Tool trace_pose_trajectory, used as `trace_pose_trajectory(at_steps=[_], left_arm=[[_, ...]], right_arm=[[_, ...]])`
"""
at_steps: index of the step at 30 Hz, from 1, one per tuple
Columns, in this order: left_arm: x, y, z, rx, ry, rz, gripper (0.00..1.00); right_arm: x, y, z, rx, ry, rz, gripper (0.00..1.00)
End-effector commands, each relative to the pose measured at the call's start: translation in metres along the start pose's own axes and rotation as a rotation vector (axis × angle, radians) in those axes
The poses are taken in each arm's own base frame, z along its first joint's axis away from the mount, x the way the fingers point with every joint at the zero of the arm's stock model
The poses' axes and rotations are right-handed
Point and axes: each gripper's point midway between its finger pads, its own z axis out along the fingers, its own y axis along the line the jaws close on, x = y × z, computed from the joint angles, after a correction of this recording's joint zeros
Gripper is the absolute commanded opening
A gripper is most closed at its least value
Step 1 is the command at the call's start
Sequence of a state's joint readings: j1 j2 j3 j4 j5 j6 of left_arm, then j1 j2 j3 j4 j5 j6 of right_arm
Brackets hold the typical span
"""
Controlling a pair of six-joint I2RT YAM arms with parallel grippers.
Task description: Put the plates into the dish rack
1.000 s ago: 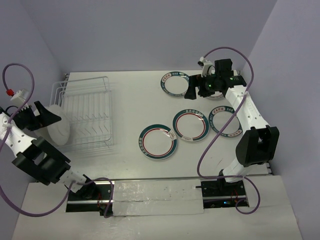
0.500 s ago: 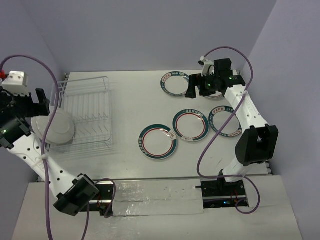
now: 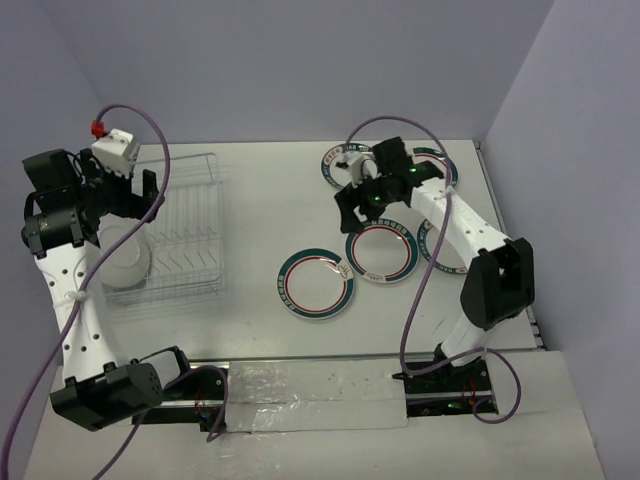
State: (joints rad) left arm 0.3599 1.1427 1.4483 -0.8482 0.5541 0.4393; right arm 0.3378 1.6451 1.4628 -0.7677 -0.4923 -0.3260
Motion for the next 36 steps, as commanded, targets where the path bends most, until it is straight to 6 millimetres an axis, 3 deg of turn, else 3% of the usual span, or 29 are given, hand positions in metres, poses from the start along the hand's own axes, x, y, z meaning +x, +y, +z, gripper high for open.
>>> trace_pose_trajectory(at_steps=[1, 2, 5, 10, 18, 23, 30, 36], left_arm=[[0.014, -0.029, 0.011, 0.115, 0.038, -0.023, 0.99], [0.015, -0.034, 0.014, 0.131, 0.041, -0.03, 0.99], [0.025, -0.048, 0.02, 0.188, 0.062, -0.055, 0.99], [0.032, -0.058, 0.025, 0.202, 0.08, -0.063, 0.99], [0.028, -0.071, 0.028, 0.231, 0.076, -0.057, 0.99], [0.03, -0.074, 0.033, 0.227, 0.082, -0.048, 0.99], [0.03, -0.077, 0.038, 0.233, 0.085, -0.057, 0.99], [0.027, -0.077, 0.04, 0.235, 0.081, -0.058, 0.99]], right_arm=[[0.029, 0.035, 0.035, -0.137, 0.139, -0.145, 0.86], [0.032, 0.047, 0.046, -0.159, 0.16, -0.179, 0.85], [0.043, 0.055, 0.074, -0.178, 0.222, -0.202, 0.82], [0.057, 0.049, 0.113, -0.204, 0.296, -0.163, 0.78], [0.07, 0.038, 0.142, -0.218, 0.351, -0.167, 0.77], [0.065, 0.04, 0.137, -0.219, 0.343, -0.171, 0.75], [0.035, 0.056, 0.105, -0.226, 0.254, -0.184, 0.76], [0.023, 0.06, 0.093, -0.224, 0.228, -0.195, 0.76]])
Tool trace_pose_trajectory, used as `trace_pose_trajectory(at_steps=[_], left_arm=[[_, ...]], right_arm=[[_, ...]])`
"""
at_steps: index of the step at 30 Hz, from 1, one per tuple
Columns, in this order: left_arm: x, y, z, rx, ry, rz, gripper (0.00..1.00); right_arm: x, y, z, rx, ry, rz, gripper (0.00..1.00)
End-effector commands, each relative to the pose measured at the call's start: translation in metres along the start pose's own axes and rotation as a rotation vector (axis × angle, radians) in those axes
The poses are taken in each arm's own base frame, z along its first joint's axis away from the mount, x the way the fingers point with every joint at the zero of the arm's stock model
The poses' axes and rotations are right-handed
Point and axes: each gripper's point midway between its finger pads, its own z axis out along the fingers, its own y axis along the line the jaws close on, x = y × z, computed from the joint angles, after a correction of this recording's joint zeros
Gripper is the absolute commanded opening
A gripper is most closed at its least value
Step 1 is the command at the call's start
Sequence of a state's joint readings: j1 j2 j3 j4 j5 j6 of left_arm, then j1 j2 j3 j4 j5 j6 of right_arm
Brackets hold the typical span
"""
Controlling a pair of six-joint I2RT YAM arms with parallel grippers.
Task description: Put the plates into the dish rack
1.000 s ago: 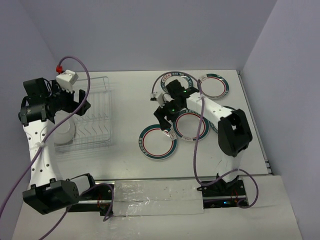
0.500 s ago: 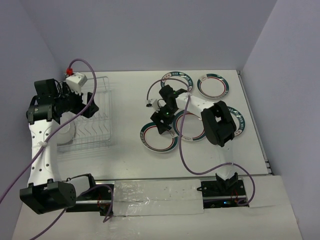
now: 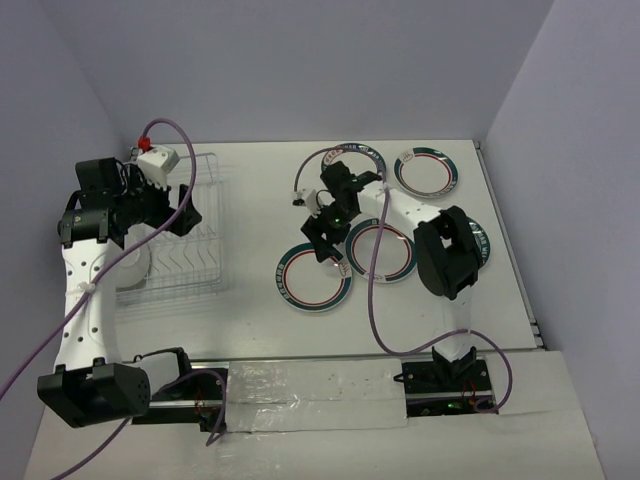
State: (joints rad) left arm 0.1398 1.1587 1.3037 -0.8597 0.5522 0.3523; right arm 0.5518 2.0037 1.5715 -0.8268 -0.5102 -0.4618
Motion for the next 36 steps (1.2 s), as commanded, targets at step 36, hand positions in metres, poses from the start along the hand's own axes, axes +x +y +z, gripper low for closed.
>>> trace_pose_trajectory(at_steps=[36], left_arm=[[-0.002, -0.017, 0.018, 0.066, -0.009, -0.016, 0.99]], right_arm=[[0.019, -0.026, 0.041, -0.283, 0.187, 0.013, 0.42]])
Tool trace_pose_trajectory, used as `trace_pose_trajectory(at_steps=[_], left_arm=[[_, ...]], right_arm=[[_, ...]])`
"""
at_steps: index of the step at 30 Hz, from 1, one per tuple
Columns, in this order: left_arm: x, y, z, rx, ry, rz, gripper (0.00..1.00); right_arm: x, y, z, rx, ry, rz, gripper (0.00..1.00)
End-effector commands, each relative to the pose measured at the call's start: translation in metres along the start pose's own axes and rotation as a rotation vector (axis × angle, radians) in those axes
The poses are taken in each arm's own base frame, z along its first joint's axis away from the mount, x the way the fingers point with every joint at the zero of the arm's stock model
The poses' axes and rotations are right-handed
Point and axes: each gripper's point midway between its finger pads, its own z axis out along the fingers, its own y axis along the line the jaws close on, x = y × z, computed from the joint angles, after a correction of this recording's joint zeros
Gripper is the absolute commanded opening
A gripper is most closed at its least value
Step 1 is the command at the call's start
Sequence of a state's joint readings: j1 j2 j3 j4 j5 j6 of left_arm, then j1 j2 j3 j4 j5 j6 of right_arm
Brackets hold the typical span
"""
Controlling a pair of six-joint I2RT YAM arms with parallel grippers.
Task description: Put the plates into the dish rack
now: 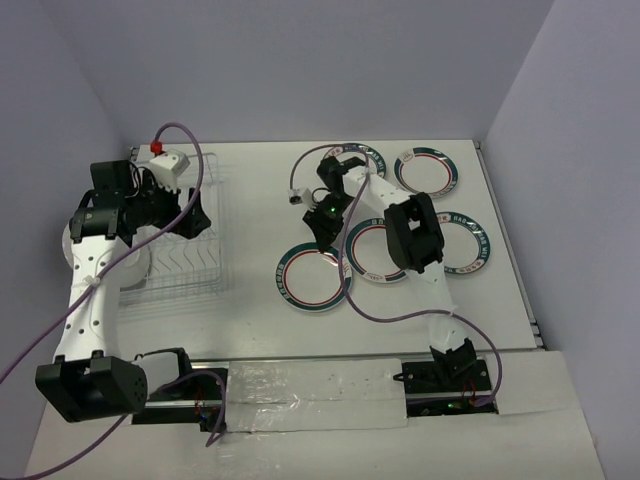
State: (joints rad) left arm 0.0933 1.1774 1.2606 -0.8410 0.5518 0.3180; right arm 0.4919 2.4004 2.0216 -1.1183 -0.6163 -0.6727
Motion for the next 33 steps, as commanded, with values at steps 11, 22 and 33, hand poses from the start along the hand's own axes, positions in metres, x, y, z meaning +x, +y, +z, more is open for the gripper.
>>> trace_pose_trajectory(at_steps=[11, 22, 33], left_arm=[[-0.016, -0.044, 0.026, 0.036, -0.016, 0.179, 0.99], [-0.01, -0.16, 0.031, 0.131, -0.062, 0.841, 0.97], [0.04, -0.239, 0.049, 0.278, -0.104, 1.389, 0.91]], right_arm=[[-0.012, 0.033, -0.045, -0.19, -0.131, 0.225, 0.0], [-0.035, 0.043, -0.142, -0.273, -0.485, 0.507, 0.0], [-0.024, 0.069, -0.142, -0.421, -0.485, 0.603, 0.0]])
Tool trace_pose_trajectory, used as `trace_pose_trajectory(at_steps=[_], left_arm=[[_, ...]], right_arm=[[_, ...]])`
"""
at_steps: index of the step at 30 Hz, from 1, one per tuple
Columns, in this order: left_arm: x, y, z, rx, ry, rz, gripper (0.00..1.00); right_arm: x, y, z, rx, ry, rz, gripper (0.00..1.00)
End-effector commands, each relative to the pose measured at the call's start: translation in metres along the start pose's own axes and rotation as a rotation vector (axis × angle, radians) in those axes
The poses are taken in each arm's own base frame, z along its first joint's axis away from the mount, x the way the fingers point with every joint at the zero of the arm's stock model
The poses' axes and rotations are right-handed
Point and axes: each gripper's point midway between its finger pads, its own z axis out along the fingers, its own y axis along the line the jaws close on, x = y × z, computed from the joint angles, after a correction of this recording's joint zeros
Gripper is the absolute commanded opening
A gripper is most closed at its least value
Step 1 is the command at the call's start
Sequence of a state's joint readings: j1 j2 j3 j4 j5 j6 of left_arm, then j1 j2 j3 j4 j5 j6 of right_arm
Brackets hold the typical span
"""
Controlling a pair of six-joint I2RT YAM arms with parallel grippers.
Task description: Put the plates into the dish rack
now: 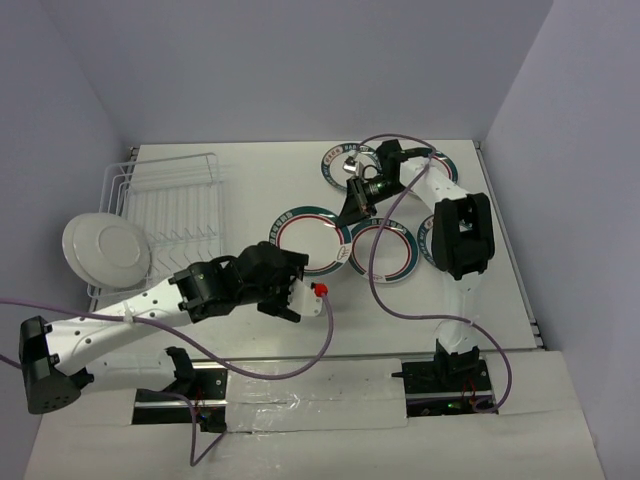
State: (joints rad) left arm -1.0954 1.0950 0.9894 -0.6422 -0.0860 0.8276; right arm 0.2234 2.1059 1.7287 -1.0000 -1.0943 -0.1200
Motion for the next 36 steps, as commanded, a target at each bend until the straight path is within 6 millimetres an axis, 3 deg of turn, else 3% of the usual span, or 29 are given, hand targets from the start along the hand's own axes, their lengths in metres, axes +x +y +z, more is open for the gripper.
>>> trace_pose_trajectory(at_steps=[1, 5, 9, 11, 15, 16, 18, 19, 22, 23, 24, 25, 27, 28, 30, 31, 32, 33, 34, 36], left_arm=[[-0.017, 0.018, 0.003, -0.074, -0.03, 0.14, 0.89], [-0.017, 0.007, 0.017, -0.043, -0.016, 0.2, 0.86], [-0.014, 0.015, 0.034, -0.09, 0.024, 0.206, 0.82], [-0.013, 0.018, 0.04, -0.102, 0.042, 0.201, 0.74], [-0.012, 0.023, 0.049, -0.122, 0.072, 0.17, 0.44], [-0.014, 0.027, 0.049, -0.141, 0.066, 0.16, 0.23], [-0.013, 0.032, 0.048, -0.173, 0.081, 0.139, 0.04], [-0.012, 0.034, 0.047, -0.186, 0.083, 0.126, 0.0], [-0.019, 0.038, 0.035, -0.205, 0.044, 0.029, 0.0], [-0.026, 0.044, 0.026, -0.216, 0.016, -0.009, 0.0], [-0.029, 0.046, 0.02, -0.215, -0.004, -0.05, 0.0], [-0.034, 0.056, 0.008, -0.201, -0.046, -0.15, 0.0], [-0.035, 0.074, -0.008, -0.213, -0.097, -0.276, 0.0], [-0.029, 0.1, -0.025, -0.26, -0.124, -0.395, 0.0], [-0.03, 0.114, -0.047, -0.257, -0.193, -0.5, 0.0], [-0.02, 0.128, -0.06, -0.293, -0.207, -0.601, 0.0], [-0.026, 0.142, -0.083, -0.33, -0.265, -0.641, 0.0], [-0.028, 0.145, -0.093, -0.325, -0.307, -0.679, 0.0], [-0.015, 0.159, -0.11, -0.375, -0.33, -0.786, 0.0], [-0.009, 0.164, -0.133, -0.385, -0.394, -0.88, 0.0]], right_arm=[[-0.001, 0.04, -0.008, -0.123, -0.02, -0.015, 0.0], [0.007, 0.05, -0.009, -0.173, 0.01, 0.014, 0.0], [0.019, 0.057, -0.005, -0.186, 0.06, 0.002, 0.0], [0.026, 0.06, -0.001, -0.197, 0.089, 0.002, 0.0], [0.03, 0.062, 0.001, -0.201, 0.109, -0.002, 0.0], [0.031, 0.062, 0.001, -0.198, 0.111, -0.001, 0.0], [0.031, 0.063, 0.001, -0.193, 0.11, -0.007, 0.0], [0.031, 0.064, 0.001, -0.192, 0.11, -0.007, 0.04], [0.029, 0.07, -0.002, -0.194, 0.101, -0.027, 0.47], [0.028, 0.073, -0.004, -0.19, 0.093, -0.04, 0.7], [0.027, 0.074, -0.005, -0.179, 0.091, -0.051, 0.78], [0.022, 0.076, -0.01, -0.161, 0.078, -0.068, 0.97], [0.01, 0.084, -0.018, -0.143, 0.049, -0.107, 1.0], [0.003, 0.085, -0.026, -0.132, 0.023, -0.116, 1.0], [-0.009, 0.088, -0.037, -0.114, -0.02, -0.138, 1.0], [-0.02, 0.089, -0.048, -0.091, -0.062, -0.155, 1.0], [-0.025, 0.089, -0.053, -0.076, -0.082, -0.166, 1.0], [-0.03, 0.09, -0.058, -0.062, -0.101, -0.167, 1.0], [-0.035, 0.089, -0.062, -0.031, -0.123, -0.19, 1.0], [-0.038, 0.089, -0.067, -0.009, -0.141, -0.203, 1.0]])
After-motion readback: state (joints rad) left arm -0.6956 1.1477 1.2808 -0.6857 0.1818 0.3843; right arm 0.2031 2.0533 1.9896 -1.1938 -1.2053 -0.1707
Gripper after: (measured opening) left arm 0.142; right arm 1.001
